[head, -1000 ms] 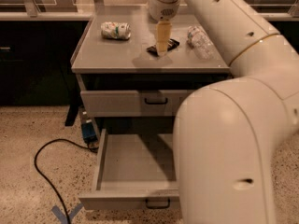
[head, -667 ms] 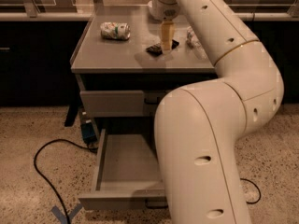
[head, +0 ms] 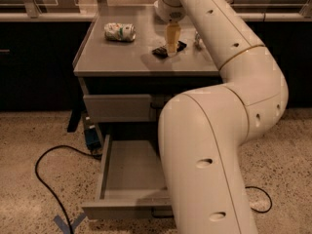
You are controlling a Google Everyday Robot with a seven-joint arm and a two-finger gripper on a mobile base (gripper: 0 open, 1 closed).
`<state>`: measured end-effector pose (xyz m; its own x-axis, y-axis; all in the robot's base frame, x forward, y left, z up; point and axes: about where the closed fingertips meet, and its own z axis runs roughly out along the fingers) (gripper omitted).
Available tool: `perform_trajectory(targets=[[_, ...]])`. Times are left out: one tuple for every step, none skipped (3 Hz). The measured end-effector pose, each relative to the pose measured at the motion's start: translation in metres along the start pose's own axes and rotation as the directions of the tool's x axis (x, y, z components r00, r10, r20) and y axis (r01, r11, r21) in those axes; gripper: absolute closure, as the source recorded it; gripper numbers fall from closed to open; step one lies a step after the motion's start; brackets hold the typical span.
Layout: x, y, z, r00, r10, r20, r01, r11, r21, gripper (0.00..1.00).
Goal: Place rxbar chocolate into top drawer
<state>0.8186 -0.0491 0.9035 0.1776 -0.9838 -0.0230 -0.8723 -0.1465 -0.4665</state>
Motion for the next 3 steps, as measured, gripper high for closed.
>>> perform_trajectory(targets=[[0.003,-0.018,0.013,1.0,0.013,-0.021,-0.012,0.9987,0.05,0.0],[0.012,-0.02,0.026,0.999,0.02,-0.049,-0.018,0.9987,0.049,0.0],[0.021,-0.014,0.038,0.997,0.025,-0.066,-0.023,0.9995,0.024,0.0]])
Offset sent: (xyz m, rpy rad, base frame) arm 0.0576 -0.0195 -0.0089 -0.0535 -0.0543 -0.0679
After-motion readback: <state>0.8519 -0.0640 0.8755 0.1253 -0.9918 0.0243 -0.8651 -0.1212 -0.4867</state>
